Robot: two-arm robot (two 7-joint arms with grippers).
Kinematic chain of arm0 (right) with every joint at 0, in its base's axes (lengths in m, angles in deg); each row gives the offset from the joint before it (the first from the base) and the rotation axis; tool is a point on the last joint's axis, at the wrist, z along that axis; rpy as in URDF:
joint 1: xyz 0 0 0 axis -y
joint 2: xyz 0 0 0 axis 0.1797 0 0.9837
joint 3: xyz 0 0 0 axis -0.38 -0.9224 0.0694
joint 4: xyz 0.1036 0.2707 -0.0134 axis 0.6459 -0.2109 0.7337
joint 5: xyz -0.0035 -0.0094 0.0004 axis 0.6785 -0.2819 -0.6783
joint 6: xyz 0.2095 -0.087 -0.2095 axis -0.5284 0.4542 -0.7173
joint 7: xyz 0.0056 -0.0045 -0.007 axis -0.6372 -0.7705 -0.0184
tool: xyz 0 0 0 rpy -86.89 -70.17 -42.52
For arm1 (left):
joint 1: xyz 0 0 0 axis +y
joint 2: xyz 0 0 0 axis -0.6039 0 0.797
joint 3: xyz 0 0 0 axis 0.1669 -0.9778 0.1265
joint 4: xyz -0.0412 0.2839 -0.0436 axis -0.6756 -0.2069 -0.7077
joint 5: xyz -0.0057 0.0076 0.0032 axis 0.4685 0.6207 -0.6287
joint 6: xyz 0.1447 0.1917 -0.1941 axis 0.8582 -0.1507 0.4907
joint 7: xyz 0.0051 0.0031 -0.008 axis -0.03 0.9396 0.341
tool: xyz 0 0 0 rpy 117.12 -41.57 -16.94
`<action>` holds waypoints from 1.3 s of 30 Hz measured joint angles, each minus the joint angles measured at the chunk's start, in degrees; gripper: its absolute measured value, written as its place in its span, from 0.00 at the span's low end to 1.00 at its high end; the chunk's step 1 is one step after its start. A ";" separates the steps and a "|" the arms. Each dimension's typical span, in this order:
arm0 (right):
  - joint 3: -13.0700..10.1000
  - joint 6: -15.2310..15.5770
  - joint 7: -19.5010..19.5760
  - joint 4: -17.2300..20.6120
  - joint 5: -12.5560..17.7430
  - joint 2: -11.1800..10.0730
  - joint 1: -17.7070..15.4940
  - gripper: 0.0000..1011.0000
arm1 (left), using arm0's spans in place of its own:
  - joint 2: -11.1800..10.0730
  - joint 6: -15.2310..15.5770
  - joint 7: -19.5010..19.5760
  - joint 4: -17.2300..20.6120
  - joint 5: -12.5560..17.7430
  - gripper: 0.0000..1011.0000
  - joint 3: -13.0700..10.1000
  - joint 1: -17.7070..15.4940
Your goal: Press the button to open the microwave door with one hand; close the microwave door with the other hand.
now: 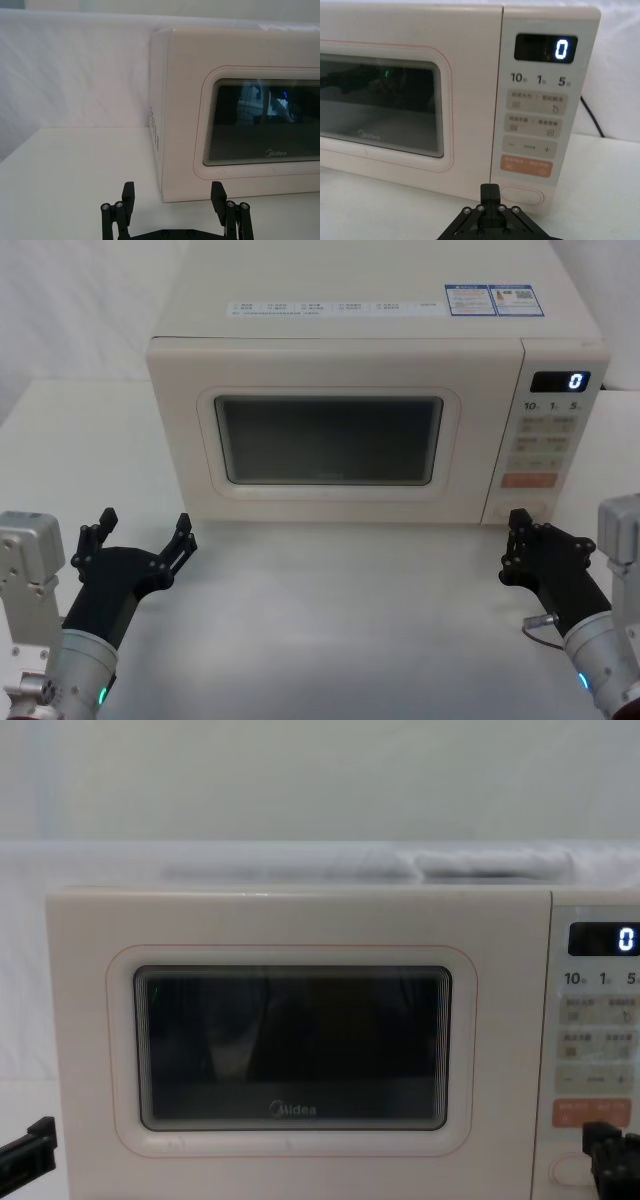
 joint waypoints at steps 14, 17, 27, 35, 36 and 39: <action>-1.99 2.24 -3.20 -6.18 0.64 2.08 3.89 0.00 | 0.00 0.00 0.00 0.00 0.00 0.99 0.00 0.00; -2.22 2.24 -3.53 -7.61 0.53 2.41 4.62 0.00 | 0.00 0.00 0.00 0.00 0.00 0.99 0.00 0.00; -3.19 1.79 -3.94 -11.39 0.13 3.14 6.85 0.00 | 0.00 0.00 0.00 0.00 0.00 0.99 0.00 0.00; -3.78 1.10 -4.09 -13.81 -0.07 3.67 8.70 0.00 | 0.00 0.00 0.00 0.00 0.00 0.99 0.00 0.00; -3.81 1.04 -4.09 -13.96 -0.07 3.72 8.81 0.00 | 0.00 0.00 0.00 0.00 0.00 0.99 0.00 0.00; -3.96 0.78 -4.09 -14.73 -0.09 3.94 9.36 0.00 | 0.00 0.00 0.00 0.00 0.00 0.99 0.00 0.00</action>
